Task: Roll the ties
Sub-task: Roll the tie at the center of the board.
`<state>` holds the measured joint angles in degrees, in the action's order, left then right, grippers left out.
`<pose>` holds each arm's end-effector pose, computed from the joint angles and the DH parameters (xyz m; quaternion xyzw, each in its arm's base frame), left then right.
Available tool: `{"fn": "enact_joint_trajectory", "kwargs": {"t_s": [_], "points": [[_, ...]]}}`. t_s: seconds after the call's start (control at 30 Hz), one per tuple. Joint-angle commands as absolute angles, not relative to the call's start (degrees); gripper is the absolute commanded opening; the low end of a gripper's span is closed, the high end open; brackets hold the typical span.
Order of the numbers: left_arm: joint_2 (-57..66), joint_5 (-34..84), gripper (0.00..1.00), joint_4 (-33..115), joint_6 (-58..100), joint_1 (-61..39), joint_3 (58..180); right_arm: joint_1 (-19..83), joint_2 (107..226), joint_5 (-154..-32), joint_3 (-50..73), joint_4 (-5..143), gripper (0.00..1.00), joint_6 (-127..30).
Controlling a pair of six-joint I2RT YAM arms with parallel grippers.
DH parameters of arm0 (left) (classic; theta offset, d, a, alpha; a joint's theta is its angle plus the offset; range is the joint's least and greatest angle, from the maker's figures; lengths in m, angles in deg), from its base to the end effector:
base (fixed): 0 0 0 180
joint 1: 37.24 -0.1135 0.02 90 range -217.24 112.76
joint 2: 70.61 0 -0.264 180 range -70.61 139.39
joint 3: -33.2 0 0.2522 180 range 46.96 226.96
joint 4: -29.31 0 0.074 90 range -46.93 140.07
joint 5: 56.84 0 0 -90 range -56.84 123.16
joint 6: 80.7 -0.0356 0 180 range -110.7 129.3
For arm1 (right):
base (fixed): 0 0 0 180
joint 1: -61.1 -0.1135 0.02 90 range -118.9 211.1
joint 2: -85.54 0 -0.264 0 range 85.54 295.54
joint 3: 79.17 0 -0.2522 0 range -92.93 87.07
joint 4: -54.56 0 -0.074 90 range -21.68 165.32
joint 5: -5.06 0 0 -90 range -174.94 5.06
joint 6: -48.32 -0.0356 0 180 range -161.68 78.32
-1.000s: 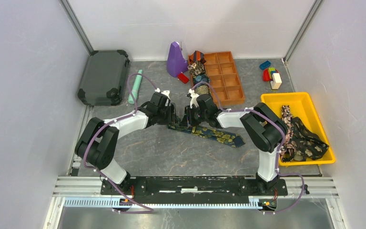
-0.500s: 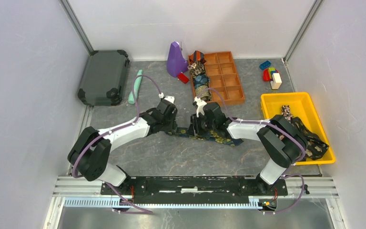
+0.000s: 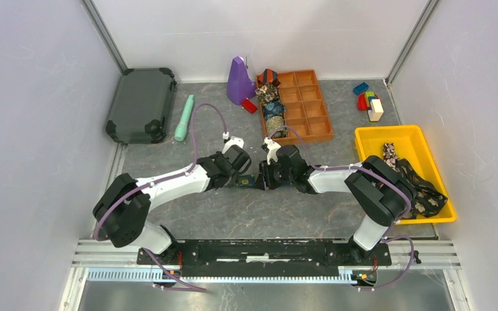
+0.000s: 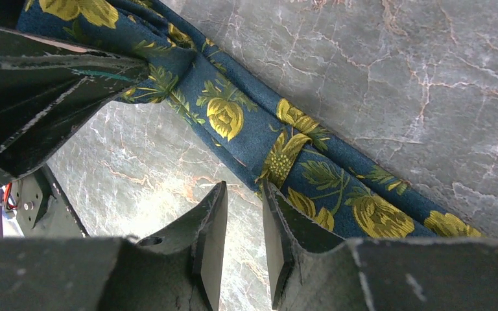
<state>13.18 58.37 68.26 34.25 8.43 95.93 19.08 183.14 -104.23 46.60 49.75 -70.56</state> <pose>0.2064 -0.1896 0.1933 0.1140 0.9375 0.0261 0.3279 0.2316 0.2245 0.1349 -0.1739 0.8740 0.3711 0.2610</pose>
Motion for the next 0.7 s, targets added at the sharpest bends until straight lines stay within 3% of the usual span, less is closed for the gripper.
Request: {"fn": "enact_joint_trajectory", "kwargs": {"t_s": [0.0, 0.27, 0.67], "points": [[15.76, 68.46, 0.52, 72.51, 37.23, 10.22, 99.21, 19.00, 183.07, -104.05, 47.11, 50.96, 0.33, -69.99], [23.96, 79.79, 0.52, 81.89, 43.16, 15.35, 106.12, 21.61, 175.44, -101.22, 46.48, 57.34, 0.35, -69.36], [39.17, 87.38, 0.51, 92.67, 48.73, 22.09, 117.36, 29.65, 156.91, -89.66, 58.86, 59.96, 0.37, -73.78]]}}
